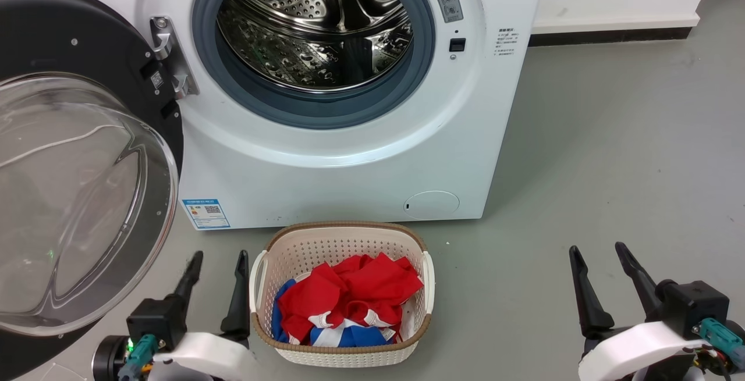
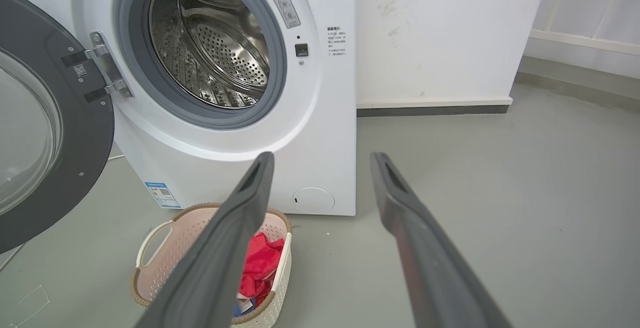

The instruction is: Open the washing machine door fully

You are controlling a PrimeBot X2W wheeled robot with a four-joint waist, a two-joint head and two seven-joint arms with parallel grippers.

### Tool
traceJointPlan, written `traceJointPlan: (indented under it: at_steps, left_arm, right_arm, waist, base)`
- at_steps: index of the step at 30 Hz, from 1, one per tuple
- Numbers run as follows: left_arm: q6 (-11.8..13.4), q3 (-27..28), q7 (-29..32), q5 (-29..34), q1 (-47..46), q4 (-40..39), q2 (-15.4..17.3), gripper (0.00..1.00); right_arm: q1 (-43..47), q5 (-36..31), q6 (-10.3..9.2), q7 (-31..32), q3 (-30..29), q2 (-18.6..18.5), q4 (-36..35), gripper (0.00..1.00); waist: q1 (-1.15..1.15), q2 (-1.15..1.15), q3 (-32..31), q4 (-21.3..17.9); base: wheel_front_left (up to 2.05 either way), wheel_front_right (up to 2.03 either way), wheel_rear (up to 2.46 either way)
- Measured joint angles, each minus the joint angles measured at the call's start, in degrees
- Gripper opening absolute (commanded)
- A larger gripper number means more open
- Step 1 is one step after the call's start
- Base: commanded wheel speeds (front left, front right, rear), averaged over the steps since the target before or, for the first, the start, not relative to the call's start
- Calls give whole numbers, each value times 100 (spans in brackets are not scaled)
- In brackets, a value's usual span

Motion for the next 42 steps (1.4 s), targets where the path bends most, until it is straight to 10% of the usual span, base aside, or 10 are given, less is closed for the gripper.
traceJointPlan:
  at_steps: [31, 32, 42]
  left_arm:
    - [119, 66, -44, -151, -68, 98, 98, 100]
    - [116, 65, -43, -151, -60, 120, 92, 0]
    - [-8, 180, 168, -831, 59, 320, -78, 0]
  right_arm:
    - [-24, 40, 0, -65, -51, 0, 30, 100]
    - [-16, 40, 0, -59, -52, 0, 54, 0]
    - [93, 903, 0, -34, -37, -10, 318, 0]
  waist:
    - [0, 0, 4, 54]
    - [0, 0, 5, 54]
    - [0, 0, 7, 72]
  base:
    - [0, 0, 0]
    - [0, 0, 0]
    - [0, 0, 0]
